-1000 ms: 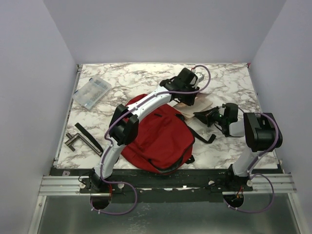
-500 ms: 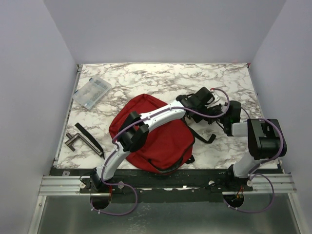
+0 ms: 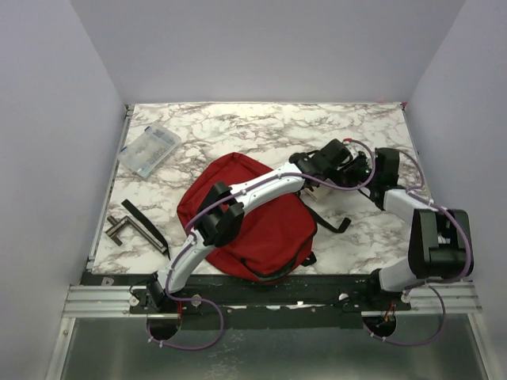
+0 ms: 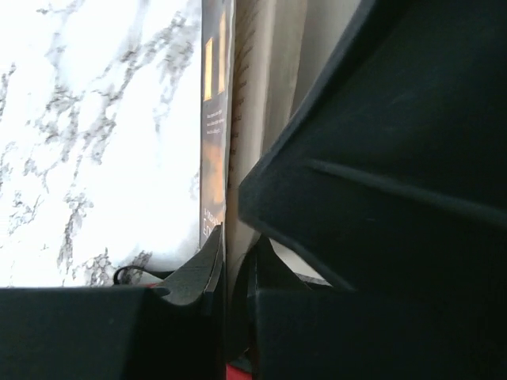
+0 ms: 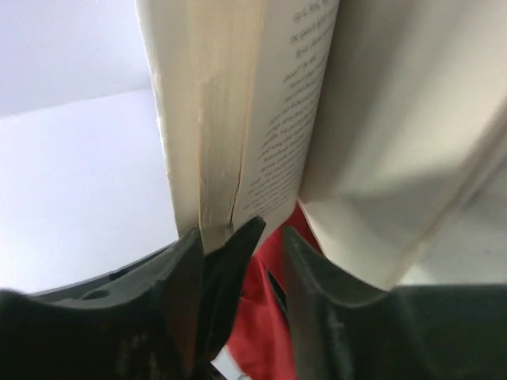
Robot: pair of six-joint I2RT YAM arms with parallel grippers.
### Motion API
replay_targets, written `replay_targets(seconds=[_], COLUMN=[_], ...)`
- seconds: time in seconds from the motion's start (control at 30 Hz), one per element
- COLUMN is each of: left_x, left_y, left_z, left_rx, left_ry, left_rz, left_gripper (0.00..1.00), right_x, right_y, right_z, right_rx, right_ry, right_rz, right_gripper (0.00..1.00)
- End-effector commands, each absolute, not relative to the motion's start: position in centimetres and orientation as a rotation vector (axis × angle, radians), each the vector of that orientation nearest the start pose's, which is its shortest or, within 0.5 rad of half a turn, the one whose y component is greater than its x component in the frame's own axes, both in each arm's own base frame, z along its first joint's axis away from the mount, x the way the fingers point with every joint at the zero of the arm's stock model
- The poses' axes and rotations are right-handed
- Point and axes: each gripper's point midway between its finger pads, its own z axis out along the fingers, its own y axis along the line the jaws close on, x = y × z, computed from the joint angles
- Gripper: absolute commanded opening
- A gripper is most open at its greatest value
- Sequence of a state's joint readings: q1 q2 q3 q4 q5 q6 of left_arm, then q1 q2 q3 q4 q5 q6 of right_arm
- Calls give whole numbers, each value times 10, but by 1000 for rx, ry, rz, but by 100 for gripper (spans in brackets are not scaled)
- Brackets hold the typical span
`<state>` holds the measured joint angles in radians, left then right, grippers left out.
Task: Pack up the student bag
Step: Pick up the book from the center of the board.
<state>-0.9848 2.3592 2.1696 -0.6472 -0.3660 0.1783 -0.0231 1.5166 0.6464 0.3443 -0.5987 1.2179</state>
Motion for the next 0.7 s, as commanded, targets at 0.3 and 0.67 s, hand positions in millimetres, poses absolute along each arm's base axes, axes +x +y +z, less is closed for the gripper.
replay_targets(seconds=[0.3, 0.67], left_x=[404, 377], left_y=[-399, -328], left_z=[266, 340], left_rx=[508, -11], left_ry=[2177, 2207], left_rz=[-607, -1245], left_gripper=[0, 0], right_x=[357, 339], right_y=[84, 136], right_z=[222, 227], right_rx=[263, 3], right_ry=[2060, 2055], right_rz=[717, 699], right_gripper=[65, 100])
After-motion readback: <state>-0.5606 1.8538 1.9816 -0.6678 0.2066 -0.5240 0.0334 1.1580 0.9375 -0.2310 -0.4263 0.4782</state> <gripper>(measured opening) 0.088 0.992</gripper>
